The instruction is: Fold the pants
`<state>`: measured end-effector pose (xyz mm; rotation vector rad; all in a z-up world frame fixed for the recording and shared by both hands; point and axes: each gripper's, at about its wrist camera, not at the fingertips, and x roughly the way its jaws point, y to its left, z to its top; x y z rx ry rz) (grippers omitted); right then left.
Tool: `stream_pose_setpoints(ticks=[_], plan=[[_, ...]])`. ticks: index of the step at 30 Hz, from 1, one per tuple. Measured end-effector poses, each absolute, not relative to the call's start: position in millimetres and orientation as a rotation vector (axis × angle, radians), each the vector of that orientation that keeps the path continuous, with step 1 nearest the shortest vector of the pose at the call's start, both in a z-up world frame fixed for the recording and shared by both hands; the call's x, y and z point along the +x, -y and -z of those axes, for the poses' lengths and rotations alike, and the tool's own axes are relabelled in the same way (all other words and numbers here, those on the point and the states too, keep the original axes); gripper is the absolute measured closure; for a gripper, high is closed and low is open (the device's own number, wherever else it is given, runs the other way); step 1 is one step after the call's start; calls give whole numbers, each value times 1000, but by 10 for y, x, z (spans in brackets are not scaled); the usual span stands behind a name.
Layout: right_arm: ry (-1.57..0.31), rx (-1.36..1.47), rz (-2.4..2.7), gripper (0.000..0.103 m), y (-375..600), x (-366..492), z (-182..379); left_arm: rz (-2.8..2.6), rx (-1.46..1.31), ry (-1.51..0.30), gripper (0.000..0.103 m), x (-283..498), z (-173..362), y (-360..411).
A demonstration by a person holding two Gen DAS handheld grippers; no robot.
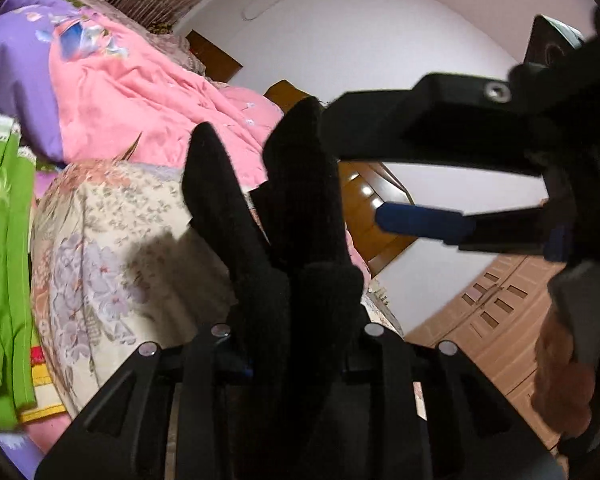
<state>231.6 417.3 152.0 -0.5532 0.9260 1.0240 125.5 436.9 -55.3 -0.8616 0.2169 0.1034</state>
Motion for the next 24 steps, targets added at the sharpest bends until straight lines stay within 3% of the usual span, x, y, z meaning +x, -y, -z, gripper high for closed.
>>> stream_pose_setpoints(ticks=[7,17,18,21,24], plan=[[-1024,-621,-983,14,-4178,2381,-1493,-128,-837,-112,76,1022,546,-4169],[-904,-807,-780,16,-3957,2263,-1220,-159,-553,-136,76,1068,91,-3503],[-888,-799,-769,32,-3923,2277,-1226,-154,-526,-149,76,1087,53,-3449],[-847,-710,-796,53,-3670,2299,-1312,-149,-442,-183,75,1114,-22,-3299],[-814,-573,-849,59,-3378,2301,-1427,-116,-397,-190,68,1053,-103,-3196]])
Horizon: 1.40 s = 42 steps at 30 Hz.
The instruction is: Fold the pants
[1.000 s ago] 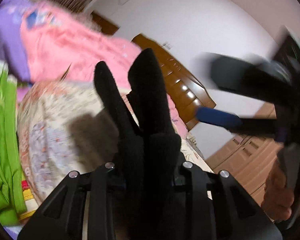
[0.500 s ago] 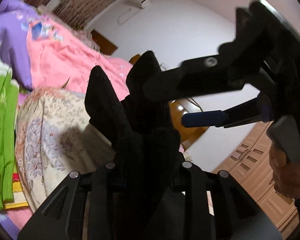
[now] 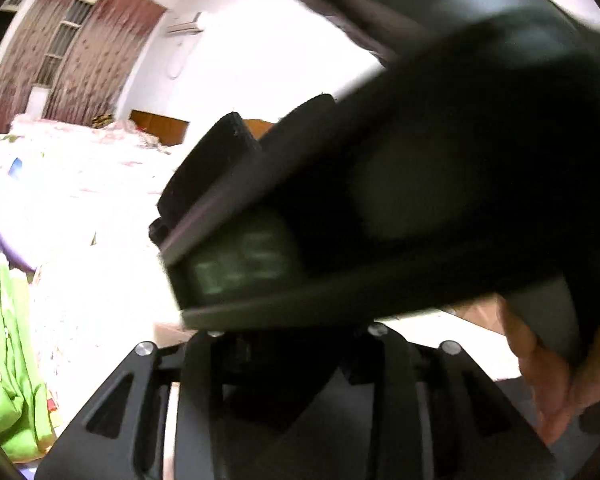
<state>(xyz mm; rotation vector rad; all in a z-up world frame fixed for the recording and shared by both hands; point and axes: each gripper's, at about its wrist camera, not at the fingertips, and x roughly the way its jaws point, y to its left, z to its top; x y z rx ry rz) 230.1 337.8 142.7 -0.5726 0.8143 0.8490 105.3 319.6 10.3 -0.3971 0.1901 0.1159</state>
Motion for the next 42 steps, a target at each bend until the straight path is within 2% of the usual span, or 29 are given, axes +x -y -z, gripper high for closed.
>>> stream_pose_setpoints(ticks=[4,6,9,12,15,17,18,20,22,23,24,26,28,34,42], plan=[[-817,-272,-876,65,-2886,2486,-1535,-76,-309,-213,54,863,-222,-3008],[-813,-91,-884,67,-2553,2593,-1553,-60,-299,-227,26,701,-241,-2952],[-824,88,-889,68,-2227,2691,-1513,-90,-316,-239,3,314,-185,-2917],[-826,195,-869,68,-2041,2738,-1450,-57,-329,-323,2,306,-77,-2908],[-811,258,-868,68,-1896,2719,-1470,-95,-262,-488,2,616,46,-2861],[-768,320,-868,68,-1687,2618,-1550,-192,-282,-573,5,765,177,-2882],[-735,374,-865,71,-1506,2535,-1582,-219,-332,-597,11,788,233,-2969],[-656,483,-843,78,-991,2284,-1572,-203,-486,-626,14,772,347,-3240],[-560,558,-739,79,-399,1913,-1363,-209,-445,-638,15,741,375,-3304],[-545,563,-671,88,-191,1782,-1214,-221,-388,-639,16,705,378,-3311],[-561,557,-608,91,-31,1701,-1047,-219,-357,-645,16,676,403,-3347],[-704,646,-537,92,298,1719,-510,-172,-379,-659,17,608,453,-3295],[-787,653,-532,92,402,1717,-276,-166,-369,-668,16,610,538,-3297],[-909,621,-643,91,271,1721,-324,-175,-320,-680,15,692,589,-3192],[-1074,613,-755,91,-46,2160,-240,-175,-313,-679,15,724,644,-3210]])
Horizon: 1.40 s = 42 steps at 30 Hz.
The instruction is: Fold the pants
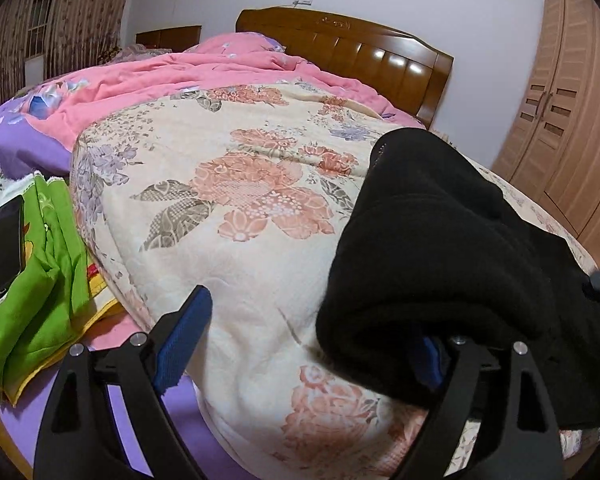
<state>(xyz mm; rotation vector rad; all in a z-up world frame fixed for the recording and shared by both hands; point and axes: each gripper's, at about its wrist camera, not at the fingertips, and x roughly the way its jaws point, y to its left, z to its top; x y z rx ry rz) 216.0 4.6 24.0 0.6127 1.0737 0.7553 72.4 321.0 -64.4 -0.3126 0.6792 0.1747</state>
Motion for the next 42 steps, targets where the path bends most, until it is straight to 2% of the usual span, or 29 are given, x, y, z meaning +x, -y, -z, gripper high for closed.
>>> stream_pose_setpoints(ticks=[1,2,3,4,8,12,15,17,20,22,23,32,35,40,42], plan=[[-1095,599,-757,90,-69,2198,-220,-174,-311,-678,15,725,650,-3215],[-1136,561,-742,67,-124,2243,-146,-176,-310,-678,14,720,645,-3205],[-1167,536,-726,21,-152,2261,-64,-176,-306,-677,15,713,642,-3209],[-1104,576,-806,17,-150,2222,-45,-172,-295,-674,15,700,629,-3200],[-1078,552,-796,16,-131,2103,-50,-130,-177,-649,14,595,520,-3059],[-1204,553,-863,16,-267,2073,-55,-140,-163,-664,14,605,544,-3133],[-1282,431,-899,14,-534,2124,-78,-138,-226,-669,14,632,584,-3247],[-1292,378,-883,15,-691,2176,-131,-134,-254,-670,13,659,616,-3288],[-1270,367,-868,37,-870,2271,-179,-132,-274,-673,13,684,641,-3289],[-1241,369,-844,67,-902,2263,-167,-132,-278,-677,13,698,637,-3278],[-1199,383,-851,85,-872,2216,-174,-134,-276,-678,13,705,631,-3279],[-811,326,-841,87,-330,1548,-831,-176,-292,-670,12,742,585,-3313],[-818,305,-767,87,-36,1417,-687,-146,-282,-664,6,753,528,-3237],[-928,405,-670,87,442,1423,-34,-123,-140,-673,4,759,458,-2897],[-931,430,-677,87,483,1418,7,-144,-87,-675,4,768,459,-2787]])
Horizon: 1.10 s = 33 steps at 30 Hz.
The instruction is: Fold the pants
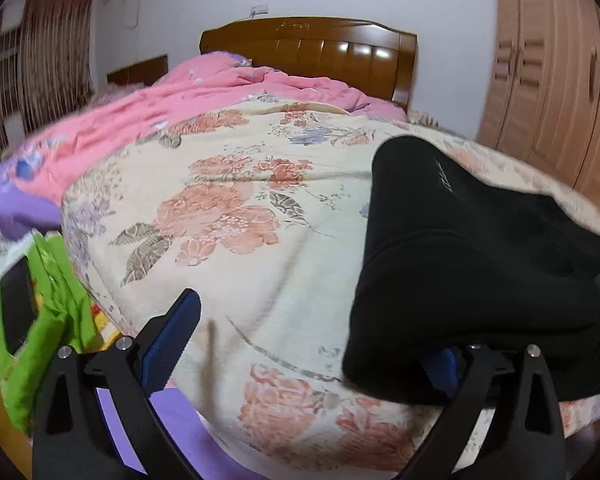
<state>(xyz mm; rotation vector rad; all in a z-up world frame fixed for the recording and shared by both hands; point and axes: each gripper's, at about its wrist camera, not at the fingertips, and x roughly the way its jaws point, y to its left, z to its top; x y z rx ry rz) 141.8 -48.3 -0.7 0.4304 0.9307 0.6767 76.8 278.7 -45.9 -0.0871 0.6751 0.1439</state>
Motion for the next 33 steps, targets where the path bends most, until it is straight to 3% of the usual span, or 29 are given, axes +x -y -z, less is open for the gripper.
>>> stream_pose_setpoints(ticks=[10,17,33], plan=[[-744,291,-604,87,519,1081,-418,-146,30,-668,4,700,367,-2533],[-863,399,-547,87,825,1210,72,-128,138,-695,4,715,465,-2248],[-829,402,-637,87,655,1243,-121,-171,-211,-665,6,651,476,-2732]])
